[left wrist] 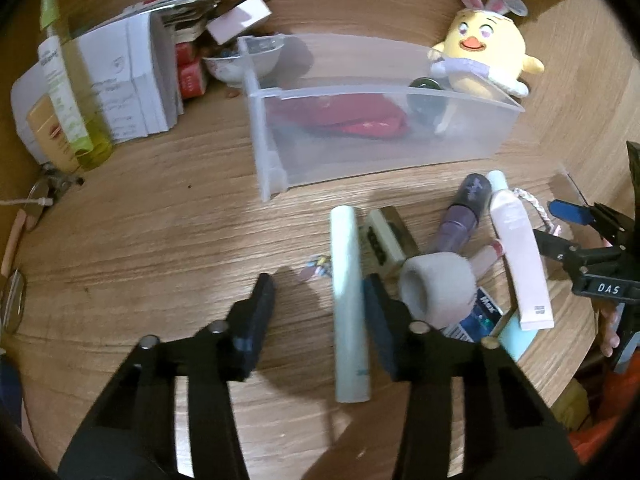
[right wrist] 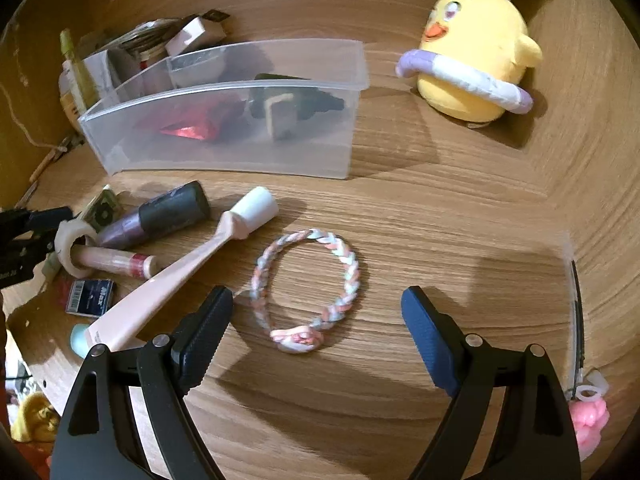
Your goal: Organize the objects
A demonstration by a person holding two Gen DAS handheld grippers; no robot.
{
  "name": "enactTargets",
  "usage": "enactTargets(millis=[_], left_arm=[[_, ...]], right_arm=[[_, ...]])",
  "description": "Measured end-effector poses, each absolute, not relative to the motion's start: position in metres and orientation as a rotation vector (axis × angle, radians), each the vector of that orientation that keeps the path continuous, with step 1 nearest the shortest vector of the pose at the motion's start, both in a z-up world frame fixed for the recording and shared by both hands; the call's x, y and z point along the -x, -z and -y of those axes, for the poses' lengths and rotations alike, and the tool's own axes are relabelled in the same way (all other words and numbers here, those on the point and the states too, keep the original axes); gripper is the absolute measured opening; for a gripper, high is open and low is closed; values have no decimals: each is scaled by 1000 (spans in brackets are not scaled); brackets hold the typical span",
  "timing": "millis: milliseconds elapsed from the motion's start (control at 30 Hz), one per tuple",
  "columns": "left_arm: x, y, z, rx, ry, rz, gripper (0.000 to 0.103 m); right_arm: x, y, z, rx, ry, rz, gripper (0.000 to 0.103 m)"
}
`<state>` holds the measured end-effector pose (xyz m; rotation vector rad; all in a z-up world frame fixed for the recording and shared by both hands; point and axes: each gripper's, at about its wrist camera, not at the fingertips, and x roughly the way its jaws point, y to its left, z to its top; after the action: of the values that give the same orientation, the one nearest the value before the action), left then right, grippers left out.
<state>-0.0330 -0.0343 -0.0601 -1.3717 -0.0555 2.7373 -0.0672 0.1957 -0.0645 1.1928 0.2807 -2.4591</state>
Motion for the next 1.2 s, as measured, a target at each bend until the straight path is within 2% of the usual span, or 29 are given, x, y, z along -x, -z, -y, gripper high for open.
enactTargets(millis=[67, 100, 167, 233, 267, 333, 433, 767, 933, 1200], left_arm=[[33, 60, 32, 1366, -2734, 47, 36], [33, 60, 32, 1363, -2729, 51, 34], [33, 59, 32, 1359, -2720, 67, 24], [33, 59, 32, 1360, -2715, 77, 17], [32, 59, 33, 1360, -2713, 82, 15], [31, 59, 33, 1358, -2712, 93, 15], [28, 58, 33, 1349, -2748, 77, 15], [20, 41, 44, 1278, -2802, 161, 15], [18, 32, 46, 1244, -2845, 124, 15], [17, 49, 62, 1357, -2834, 133, 15]], right_arm=[[66, 64, -193, -1181, 2455, -300, 81], [66, 64, -192, -1179, 2450, -295, 78], [68, 64, -192, -1176, 2459, -285, 71], [69, 63, -193, -1173, 2467, -278, 56], [70, 62, -193, -1174, 2468, -275, 53], [70, 61, -194, -1168, 2475, -273, 35], [71, 60, -196, -1161, 2486, -268, 15], [73, 53, -205, -1115, 2494, -153, 10], [71, 41, -206, -1072, 2502, -120, 10], [71, 26, -208, -1014, 2518, -105, 10]])
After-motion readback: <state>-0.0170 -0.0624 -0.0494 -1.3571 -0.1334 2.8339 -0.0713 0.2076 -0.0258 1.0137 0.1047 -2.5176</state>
